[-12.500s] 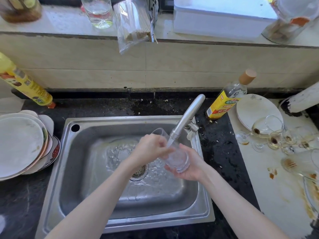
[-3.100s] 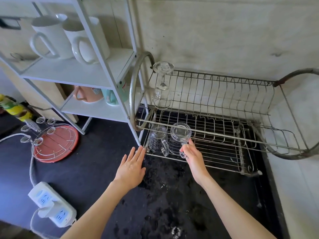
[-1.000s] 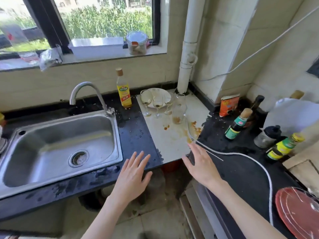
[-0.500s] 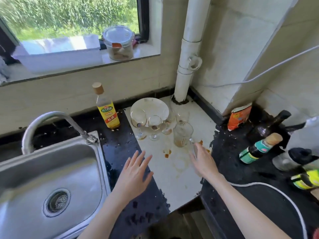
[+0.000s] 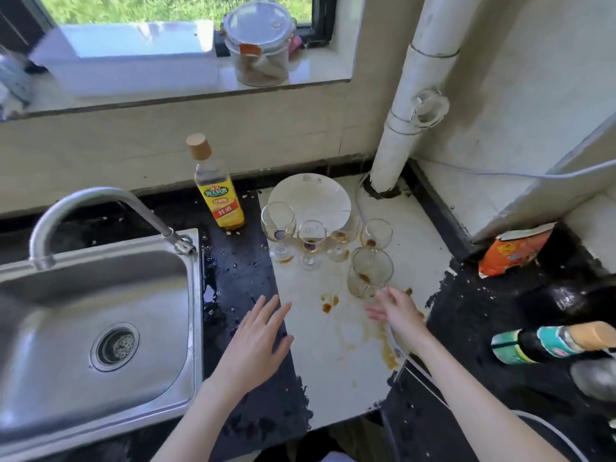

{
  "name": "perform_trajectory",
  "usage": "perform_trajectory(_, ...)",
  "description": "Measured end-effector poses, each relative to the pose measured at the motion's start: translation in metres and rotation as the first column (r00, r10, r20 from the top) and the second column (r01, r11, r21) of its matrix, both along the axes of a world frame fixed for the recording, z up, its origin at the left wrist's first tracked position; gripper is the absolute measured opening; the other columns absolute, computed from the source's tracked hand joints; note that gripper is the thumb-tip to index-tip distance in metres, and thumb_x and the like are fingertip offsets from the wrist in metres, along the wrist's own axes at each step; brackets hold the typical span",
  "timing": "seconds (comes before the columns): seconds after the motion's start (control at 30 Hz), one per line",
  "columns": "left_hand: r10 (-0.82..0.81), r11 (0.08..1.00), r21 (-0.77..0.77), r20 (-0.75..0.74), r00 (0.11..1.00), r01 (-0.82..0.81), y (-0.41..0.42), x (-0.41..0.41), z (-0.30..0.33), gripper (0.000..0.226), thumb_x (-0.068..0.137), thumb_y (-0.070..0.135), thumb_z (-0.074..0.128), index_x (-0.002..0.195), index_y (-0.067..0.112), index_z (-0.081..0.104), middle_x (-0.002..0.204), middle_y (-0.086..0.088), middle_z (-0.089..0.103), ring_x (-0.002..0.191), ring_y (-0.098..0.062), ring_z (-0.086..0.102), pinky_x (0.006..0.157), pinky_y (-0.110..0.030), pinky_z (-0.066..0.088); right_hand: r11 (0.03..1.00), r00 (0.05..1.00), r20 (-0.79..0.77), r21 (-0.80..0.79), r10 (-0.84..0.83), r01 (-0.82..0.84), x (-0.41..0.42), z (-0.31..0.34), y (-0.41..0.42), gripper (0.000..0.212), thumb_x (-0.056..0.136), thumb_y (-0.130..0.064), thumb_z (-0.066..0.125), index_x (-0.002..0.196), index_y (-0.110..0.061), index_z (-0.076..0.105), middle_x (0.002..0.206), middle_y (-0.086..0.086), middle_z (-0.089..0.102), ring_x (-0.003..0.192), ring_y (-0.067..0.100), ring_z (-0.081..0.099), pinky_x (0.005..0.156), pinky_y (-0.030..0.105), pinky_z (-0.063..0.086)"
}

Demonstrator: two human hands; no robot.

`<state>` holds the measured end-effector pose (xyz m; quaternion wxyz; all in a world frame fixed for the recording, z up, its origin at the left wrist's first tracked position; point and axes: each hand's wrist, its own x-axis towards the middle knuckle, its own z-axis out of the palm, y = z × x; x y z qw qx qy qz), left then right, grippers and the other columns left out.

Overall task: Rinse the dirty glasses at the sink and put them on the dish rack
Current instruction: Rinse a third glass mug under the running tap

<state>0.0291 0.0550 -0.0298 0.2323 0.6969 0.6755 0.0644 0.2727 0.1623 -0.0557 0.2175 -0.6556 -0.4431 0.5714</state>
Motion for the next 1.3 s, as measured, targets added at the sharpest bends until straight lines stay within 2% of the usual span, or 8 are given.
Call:
perform_trajectory(0.37, 0.211, 0.976, -0.125, 0.369, 0.905, -0.176, -0.031, -0.028, 0.014, 0.080, 0.087, 0.040, 0.060, 0.148, 0.029, 0.010, 0.154, 0.012, 0.014, 0.142, -0.006, 0.007, 0.115, -0.024, 0.013, 0.953, 0.945, -0.130, 0.045, 0.302, -0.298, -0.048, 0.033, -0.044, 0.018, 0.097, -0.011, 0.045, 0.099, 0.004, 0.055, 0.102, 0.028, 0.062, 0.075, 0.016, 0.067, 0.064, 0.017, 0.054)
perform_trajectory(0.57, 0.312, 0.949, -0.157, 0.569, 0.761, -0.272, -0.056, -0.082, 0.023, 0.108, 0.062, 0.059, 0.067, 0.146, 0.034, 0.005, 0.151, 0.020, 0.013, 0.138, 0.005, 0.014, 0.111, -0.019, 0.017, 0.841, 0.824, -0.171, 0.077, 0.540, -0.535, -0.131, 0.058, -0.065, 0.017, 0.097, -0.011, 0.046, 0.085, -0.005, 0.056, 0.082, 0.009, 0.063, 0.080, 0.023, 0.070, 0.074, 0.026, 0.057)
perform_trajectory(0.67, 0.292, 0.950, -0.114, 0.644, 0.707, -0.289, -0.070, -0.121, 0.029, 0.097, 0.064, 0.044, 0.076, 0.137, 0.042, 0.012, 0.144, 0.025, 0.025, 0.131, 0.015, 0.023, 0.105, -0.008, 0.018, 0.772, 0.754, -0.167, 0.102, 0.635, -0.627, -0.182, 0.068, -0.083, 0.020, 0.098, -0.011, 0.045, 0.081, -0.012, 0.055, 0.077, -0.001, 0.063, 0.080, 0.023, 0.069, 0.069, 0.026, 0.054)
perform_trajectory(0.8, 0.322, 0.936, -0.096, 0.623, 0.713, -0.338, -0.095, -0.188, 0.023, 0.077, 0.068, 0.024, 0.081, 0.119, 0.042, 0.027, 0.122, 0.025, 0.041, 0.114, 0.008, 0.045, 0.092, -0.002, 0.030, 0.688, 0.686, -0.066, 0.115, 0.725, -0.716, -0.251, 0.066, -0.111, 0.018, 0.099, -0.016, 0.045, 0.088, -0.009, 0.057, 0.077, 0.002, 0.067, 0.057, 0.010, 0.057, 0.059, 0.024, 0.043)
perform_trajectory(0.9, 0.328, 0.935, -0.099, 0.611, 0.720, -0.341, -0.113, -0.234, 0.016, 0.084, 0.067, 0.025, 0.082, 0.124, 0.031, 0.021, 0.126, 0.009, 0.044, 0.121, -0.007, 0.044, 0.103, -0.019, 0.033, 0.679, 0.677, -0.060, 0.101, 0.734, -0.727, -0.297, 0.063, -0.131, 0.023, 0.099, -0.019, 0.045, 0.095, -0.001, 0.059, 0.071, 0.002, 0.066, 0.049, 0.003, 0.050, 0.054, 0.022, 0.037)
perform_trajectory(1.0, 0.324, 0.934, -0.095, 0.626, 0.709, -0.344, -0.121, -0.266, 0.013, 0.087, 0.065, 0.024, 0.084, 0.127, 0.026, 0.023, 0.128, 0.005, 0.045, 0.124, -0.007, 0.043, 0.106, -0.025, 0.033, 0.687, 0.685, -0.059, 0.093, 0.726, -0.721, -0.330, 0.065, -0.141, 0.021, 0.099, -0.017, 0.044, 0.082, -0.013, 0.055, 0.069, -0.003, 0.060, 0.044, -0.004, 0.050, 0.049, 0.010, 0.035)
perform_trajectory(1.17, 0.353, 0.915, -0.097, 0.661, 0.662, -0.391, -0.115, -0.291, 0.009, 0.081, 0.064, 0.022, 0.085, 0.122, 0.037, 0.031, 0.119, 0.022, 0.046, 0.116, 0.001, 0.048, 0.099, -0.024, 0.041, 0.667, 0.671, 0.015, 0.089, 0.741, -0.739, -0.359, 0.072, -0.131, 0.022, 0.099, -0.020, 0.044, 0.081, -0.024, 0.056, 0.058, -0.026, 0.062, 0.047, -0.005, 0.051, 0.052, 0.007, 0.036)
perform_trajectory(1.3, 0.393, 0.888, -0.099, 0.672, 0.628, -0.449, -0.099, -0.297, 0.004, 0.071, 0.065, 0.022, 0.083, 0.113, 0.040, 0.034, 0.116, 0.020, 0.048, 0.110, 0.005, 0.048, 0.090, -0.018, 0.043, 0.660, 0.664, 0.057, 0.078, 0.746, -0.747, -0.370, 0.070, -0.109, 0.016, 0.097, -0.027, 0.048, 0.090, -0.022, 0.062, 0.072, -0.020, 0.065, 0.064, -0.001, 0.061, 0.057, 0.008, 0.039)
